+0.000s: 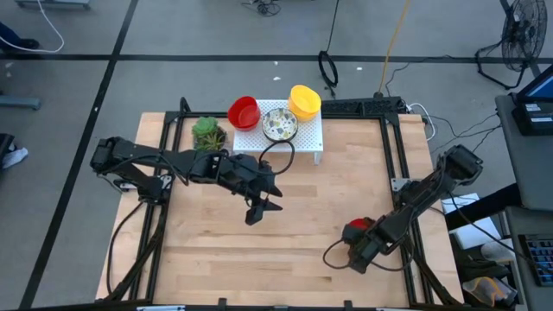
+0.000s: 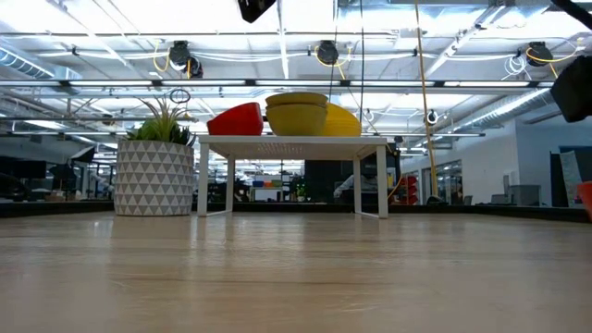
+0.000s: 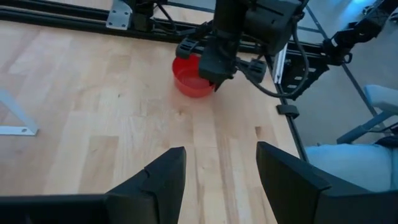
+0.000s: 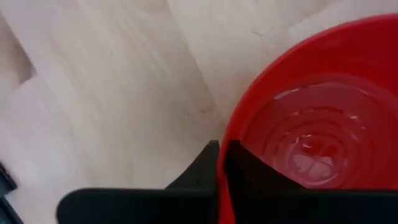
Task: Pick & Place Mini bowls
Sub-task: Stack the red bowl on the red bowl on the shelf
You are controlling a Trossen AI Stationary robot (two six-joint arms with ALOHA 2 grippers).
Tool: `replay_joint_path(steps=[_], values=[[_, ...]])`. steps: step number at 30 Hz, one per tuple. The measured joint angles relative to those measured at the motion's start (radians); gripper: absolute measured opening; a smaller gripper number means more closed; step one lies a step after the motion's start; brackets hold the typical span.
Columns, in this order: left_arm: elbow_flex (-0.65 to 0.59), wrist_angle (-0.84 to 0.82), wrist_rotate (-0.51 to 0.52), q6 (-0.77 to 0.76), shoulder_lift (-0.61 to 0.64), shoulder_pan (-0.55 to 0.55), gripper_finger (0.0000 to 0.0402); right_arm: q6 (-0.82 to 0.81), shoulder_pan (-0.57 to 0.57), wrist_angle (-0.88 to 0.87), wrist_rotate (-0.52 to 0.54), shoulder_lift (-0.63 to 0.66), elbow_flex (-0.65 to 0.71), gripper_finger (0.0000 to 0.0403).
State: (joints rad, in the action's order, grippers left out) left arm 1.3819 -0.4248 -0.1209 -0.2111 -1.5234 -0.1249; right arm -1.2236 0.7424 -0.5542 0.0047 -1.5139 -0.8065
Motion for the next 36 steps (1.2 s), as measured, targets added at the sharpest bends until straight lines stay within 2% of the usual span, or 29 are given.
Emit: replay_joint_path(steps=[7,10,15,19,24,27,36], values=[[0.0,-0.006,0.001,0.029,0.0,0.0,0.02,0.141,-0.03,0.059,0.097,0.074,0.003,0.0001],[0.0,-0.024,-0.009,0.034,0.0,0.0,0.02,0.266,-0.037,0.145,0.13,0.106,0.004,0.0],[0.0,-0.063,-0.01,0.081,0.0,-0.002,0.02,0.478,-0.07,0.328,0.121,0.131,0.004,0.0],[0.0,-0.067,-0.031,0.151,-0.001,-0.004,0.02,0.599,-0.115,0.426,0.04,0.131,0.004,0.0],[-0.001,-0.056,-0.15,0.28,-0.016,-0.021,0.02,0.758,-0.184,0.515,-0.05,0.131,0.004,0.0],[-0.001,-0.008,-0.19,0.331,-0.038,-0.039,0.02,0.834,-0.224,0.611,-0.063,0.131,0.004,0.0],[0.0,0.12,-0.192,0.457,-0.094,-0.093,0.02,0.954,-0.341,0.858,-0.277,0.1,-0.006,0.0]])
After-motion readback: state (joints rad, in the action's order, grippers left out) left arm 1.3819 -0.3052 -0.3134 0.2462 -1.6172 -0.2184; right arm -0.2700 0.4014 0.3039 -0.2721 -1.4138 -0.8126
